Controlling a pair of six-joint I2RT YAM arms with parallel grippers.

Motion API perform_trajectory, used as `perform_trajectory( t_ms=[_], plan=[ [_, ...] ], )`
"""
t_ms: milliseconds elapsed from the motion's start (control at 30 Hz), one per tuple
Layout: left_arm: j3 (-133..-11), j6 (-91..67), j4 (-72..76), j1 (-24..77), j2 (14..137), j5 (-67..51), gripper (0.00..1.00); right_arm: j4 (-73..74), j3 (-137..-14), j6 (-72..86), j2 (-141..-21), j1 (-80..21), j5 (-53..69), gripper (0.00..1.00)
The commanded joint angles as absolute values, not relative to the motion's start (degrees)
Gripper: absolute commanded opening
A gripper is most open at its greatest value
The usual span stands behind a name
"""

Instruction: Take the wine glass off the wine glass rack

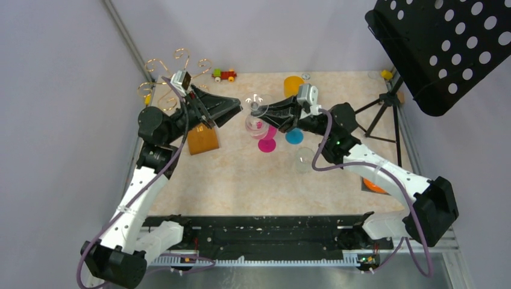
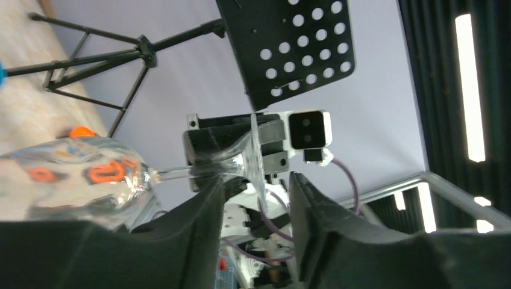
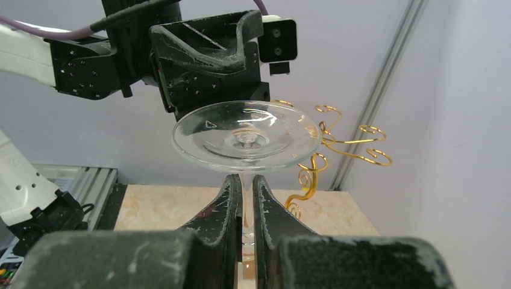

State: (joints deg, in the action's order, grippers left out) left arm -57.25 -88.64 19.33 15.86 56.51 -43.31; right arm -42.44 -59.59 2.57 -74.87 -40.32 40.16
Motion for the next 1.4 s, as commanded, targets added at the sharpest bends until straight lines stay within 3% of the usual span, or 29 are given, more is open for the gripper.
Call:
perform_trajectory(
  t_ms=[0,67,333,700,900,1367],
  plan=[
    [-60.73,-83.14,15.79,16.0,54.12,-40.06,0.59,-56.76,-57.29,8.92,-71.47,-39.99,37.03,0.0],
    [-60.67,-81.57,13.63,16.0,53.62,-38.73,0.66,-59.63,-55.57,10.56,-70.22,-39.99,33.6,0.0],
    [-57.12,-71.47,1.51,16.0,49.47,-25.51,0.75,-66.96,-50.78,13.03,-64.01,-39.99,15.26,0.0],
    [-52.37,-73.18,24.88,16.59,50.93,-38.41,0.8,-72.11,-50.37,38.73,-61.29,-39.99,-6.21,0.0],
    [-50.79,-83.31,41.09,18.15,53.6,-43.68,0.79,-78.49,-49.88,45.64,-64.69,-39.99,-7.96,0.0],
    [-48.46,-99.52,56.41,22.2,58.92,-40.5,0.74,-83.49,-51.48,51.22,-71.82,-41.09,-4.07,0.0]
  ],
)
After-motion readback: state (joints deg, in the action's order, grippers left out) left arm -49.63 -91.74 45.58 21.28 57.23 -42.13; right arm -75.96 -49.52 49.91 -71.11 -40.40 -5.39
